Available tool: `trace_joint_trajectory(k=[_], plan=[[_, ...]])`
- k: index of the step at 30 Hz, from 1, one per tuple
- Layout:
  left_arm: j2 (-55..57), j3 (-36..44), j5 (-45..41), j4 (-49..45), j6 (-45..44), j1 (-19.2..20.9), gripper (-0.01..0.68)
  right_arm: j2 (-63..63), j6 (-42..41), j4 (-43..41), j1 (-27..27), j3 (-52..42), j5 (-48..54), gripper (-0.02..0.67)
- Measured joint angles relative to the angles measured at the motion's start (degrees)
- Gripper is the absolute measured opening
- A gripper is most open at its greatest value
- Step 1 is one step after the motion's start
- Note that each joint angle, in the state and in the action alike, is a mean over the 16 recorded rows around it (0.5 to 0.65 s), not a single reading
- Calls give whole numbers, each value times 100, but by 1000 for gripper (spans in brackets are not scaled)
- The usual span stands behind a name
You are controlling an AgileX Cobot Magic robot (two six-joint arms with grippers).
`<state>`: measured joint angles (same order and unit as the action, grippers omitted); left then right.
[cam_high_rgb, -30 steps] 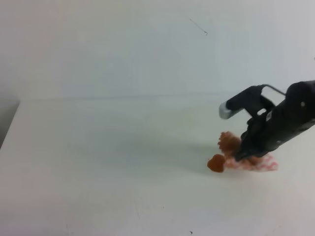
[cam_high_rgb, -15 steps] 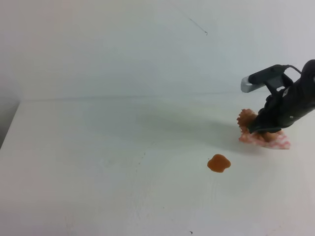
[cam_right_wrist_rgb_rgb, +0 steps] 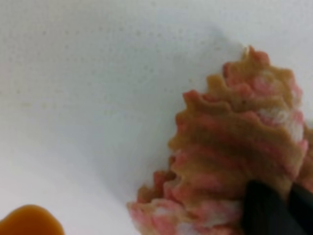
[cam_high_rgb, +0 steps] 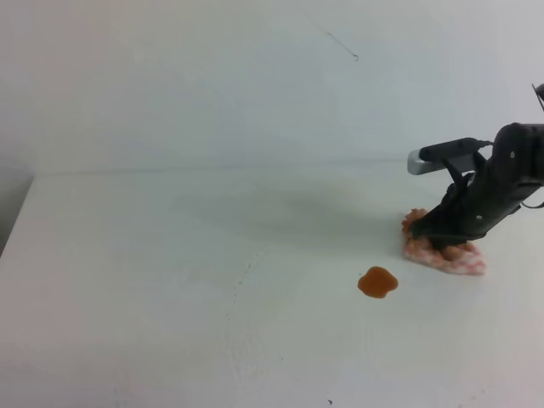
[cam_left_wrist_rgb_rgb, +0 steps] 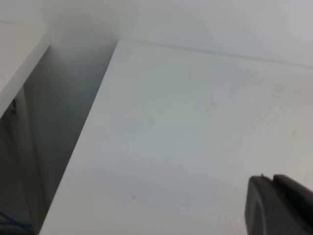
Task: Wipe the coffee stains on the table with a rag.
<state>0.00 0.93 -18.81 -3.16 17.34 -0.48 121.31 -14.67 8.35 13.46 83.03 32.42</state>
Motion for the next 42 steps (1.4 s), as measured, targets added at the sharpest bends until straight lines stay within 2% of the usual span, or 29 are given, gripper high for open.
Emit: trace_joint_trajectory(k=[6,18,24,31,42], plan=[[0,0,0,-3,0,0,-3,91,232,73,389,19,47,26],[0,31,0,-16,0,0,-3,96,448,189,1602,-2,273,22],[-10,62,6,-17,0,0,-3,-55,561,53,1898,-330,191,20],[-10,78,6,-17,0,0,-3,-532,843,-390,1660,-1156,-43,15],[0,109,0,-12,0,0,-3,-1452,1136,-819,355,-2358,-116,13]])
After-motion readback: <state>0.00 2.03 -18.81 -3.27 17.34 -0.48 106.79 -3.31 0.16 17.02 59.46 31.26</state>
